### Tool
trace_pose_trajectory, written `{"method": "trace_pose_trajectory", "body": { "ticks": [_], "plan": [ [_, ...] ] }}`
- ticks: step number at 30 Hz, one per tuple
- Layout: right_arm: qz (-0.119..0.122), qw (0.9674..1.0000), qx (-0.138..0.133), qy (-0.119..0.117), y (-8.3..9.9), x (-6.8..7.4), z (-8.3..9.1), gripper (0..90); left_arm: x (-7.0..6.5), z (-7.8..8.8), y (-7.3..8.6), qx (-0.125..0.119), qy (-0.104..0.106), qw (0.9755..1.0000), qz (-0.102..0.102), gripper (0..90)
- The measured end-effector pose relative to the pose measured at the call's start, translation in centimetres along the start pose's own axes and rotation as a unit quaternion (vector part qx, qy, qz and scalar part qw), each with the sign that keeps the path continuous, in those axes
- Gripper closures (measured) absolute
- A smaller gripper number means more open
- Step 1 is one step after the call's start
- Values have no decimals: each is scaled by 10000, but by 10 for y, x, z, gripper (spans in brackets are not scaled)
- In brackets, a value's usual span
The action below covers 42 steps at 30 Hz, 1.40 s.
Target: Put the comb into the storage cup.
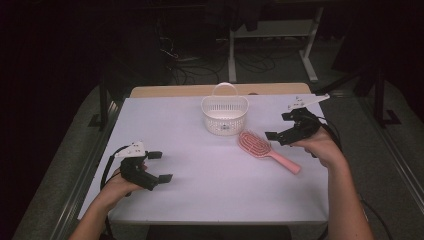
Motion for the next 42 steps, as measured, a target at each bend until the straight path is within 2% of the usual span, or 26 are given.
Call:
{"method": "trace_pose_trajectory", "body": {
  "ticks": [3, 7, 13, 29, 42],
  "plan": [
    [6, 10000, -5, -41, 0, 0, 0, 0, 0, 0, 0, -2, -9, 10000, -4, 0],
    [79, 9997, 211, -8, 2, 2, -3, 0, 0, 0, 0, 13, -11, 10000, -18, 0],
    [177, 9991, 395, 4, 3, 4, -6, 0, 0, -1, 0, 50, 3, 10000, -45, 0],
    [145, 9978, 639, 117, 5, 4, -5, 0, 0, 0, -1, 28, 1, 10000, -33, 0],
    [163, 9940, 1065, 209, 10, 2, -12, 0, 0, 0, -1, 35, -7, 10000, -45, 0]
  ]
}}
Point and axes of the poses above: each handheld gripper's, and its own axes: z roughly backward along the jaws, y roughly out of its underside, x roughly to its left, the point moved 1 cm from there along -z, roughly forward along the jaws, and after that the axes turned 6 degrees about x, right-handed, at the moved point
